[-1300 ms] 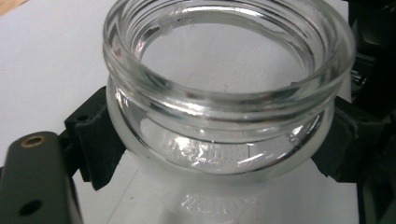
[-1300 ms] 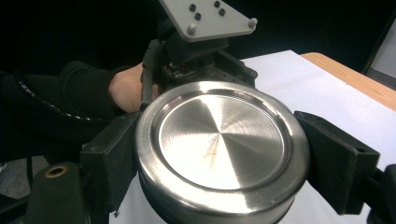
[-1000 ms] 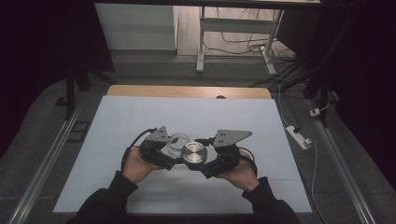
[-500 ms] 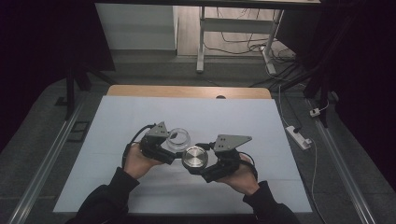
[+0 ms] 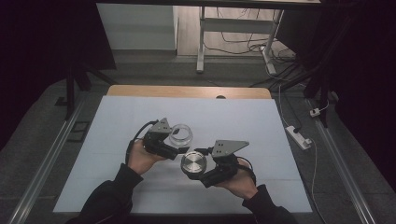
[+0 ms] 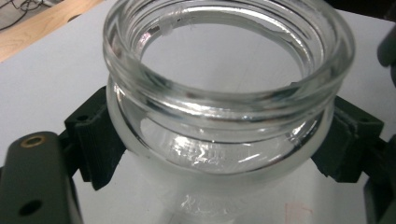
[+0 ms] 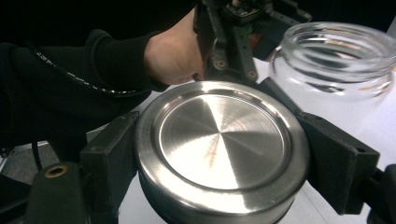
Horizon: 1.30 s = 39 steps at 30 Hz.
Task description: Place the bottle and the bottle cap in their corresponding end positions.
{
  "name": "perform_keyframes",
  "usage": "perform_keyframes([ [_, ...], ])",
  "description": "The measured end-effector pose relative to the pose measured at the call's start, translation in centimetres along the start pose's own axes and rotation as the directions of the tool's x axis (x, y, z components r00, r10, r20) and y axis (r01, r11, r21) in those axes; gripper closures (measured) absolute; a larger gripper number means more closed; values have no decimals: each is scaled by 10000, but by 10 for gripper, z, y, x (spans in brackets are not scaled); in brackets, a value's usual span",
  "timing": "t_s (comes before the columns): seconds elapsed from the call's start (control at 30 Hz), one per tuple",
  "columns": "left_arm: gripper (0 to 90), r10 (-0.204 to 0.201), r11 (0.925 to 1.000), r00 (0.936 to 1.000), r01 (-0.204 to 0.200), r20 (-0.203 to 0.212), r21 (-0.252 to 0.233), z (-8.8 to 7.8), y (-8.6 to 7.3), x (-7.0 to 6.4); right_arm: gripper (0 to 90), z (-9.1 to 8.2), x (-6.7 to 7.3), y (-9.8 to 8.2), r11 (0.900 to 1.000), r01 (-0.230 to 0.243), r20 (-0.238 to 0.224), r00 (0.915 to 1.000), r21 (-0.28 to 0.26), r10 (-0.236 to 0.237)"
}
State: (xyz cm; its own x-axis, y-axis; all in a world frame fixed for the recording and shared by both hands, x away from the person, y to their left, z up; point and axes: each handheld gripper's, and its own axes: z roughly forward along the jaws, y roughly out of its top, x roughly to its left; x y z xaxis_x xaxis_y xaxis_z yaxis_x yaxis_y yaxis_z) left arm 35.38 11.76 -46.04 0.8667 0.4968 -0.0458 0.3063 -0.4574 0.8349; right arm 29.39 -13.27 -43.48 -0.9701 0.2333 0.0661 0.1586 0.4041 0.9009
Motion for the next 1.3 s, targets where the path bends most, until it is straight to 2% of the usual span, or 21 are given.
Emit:
perform_keyframes([
  [0.63,159,-74,9998,9997,70,-229,-177,15,8,15,183,11,4,-19,9996,80,12,10000,285,-81],
  [1.3,159,-210,9996,9984,201,-532,-173,36,8,34,183,32,-3,-48,9959,-14,153,9999,901,0],
])
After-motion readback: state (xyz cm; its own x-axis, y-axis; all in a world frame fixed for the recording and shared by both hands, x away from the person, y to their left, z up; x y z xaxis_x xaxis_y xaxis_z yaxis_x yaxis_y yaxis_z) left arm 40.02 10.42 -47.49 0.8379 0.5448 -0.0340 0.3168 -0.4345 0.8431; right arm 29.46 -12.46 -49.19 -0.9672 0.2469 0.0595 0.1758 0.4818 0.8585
